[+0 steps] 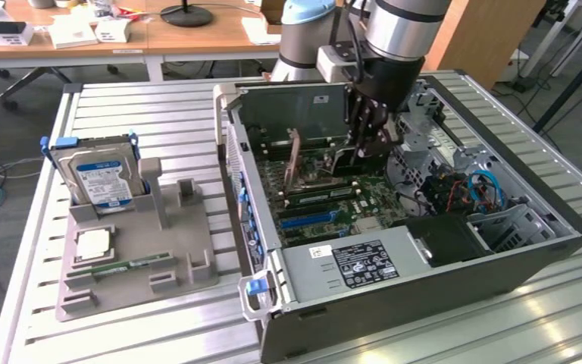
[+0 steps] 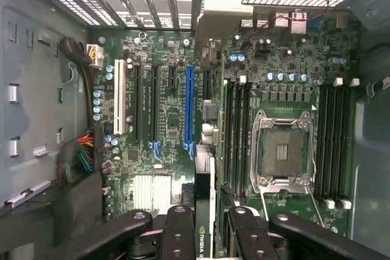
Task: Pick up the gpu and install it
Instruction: 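Insert the gpu into the slot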
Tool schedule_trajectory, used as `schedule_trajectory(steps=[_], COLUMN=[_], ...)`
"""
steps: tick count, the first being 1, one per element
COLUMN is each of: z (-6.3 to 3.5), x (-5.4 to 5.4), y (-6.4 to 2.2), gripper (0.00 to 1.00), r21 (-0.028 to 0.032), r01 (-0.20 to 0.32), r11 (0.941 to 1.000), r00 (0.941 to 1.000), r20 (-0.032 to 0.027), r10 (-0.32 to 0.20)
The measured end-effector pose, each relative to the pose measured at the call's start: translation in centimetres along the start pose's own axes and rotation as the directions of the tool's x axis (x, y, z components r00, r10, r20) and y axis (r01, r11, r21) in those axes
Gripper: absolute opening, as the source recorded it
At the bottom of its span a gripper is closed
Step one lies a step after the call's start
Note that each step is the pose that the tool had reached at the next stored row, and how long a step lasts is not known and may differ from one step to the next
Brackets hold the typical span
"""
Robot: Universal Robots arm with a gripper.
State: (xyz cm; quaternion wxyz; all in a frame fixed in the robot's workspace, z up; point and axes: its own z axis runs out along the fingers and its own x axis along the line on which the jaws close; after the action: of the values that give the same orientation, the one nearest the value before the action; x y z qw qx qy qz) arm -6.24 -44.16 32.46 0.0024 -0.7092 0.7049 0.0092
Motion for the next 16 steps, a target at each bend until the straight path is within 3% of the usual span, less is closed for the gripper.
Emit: schedule_trajectory(steps=[16], z=[1.00], x=[0.02], y=[0.22], gripper=[0.26], r21=[0.0010], r01=[0.002], r11=[1.0000], r00=[1.0000], r20=[-0.0001], r10=[-0.002])
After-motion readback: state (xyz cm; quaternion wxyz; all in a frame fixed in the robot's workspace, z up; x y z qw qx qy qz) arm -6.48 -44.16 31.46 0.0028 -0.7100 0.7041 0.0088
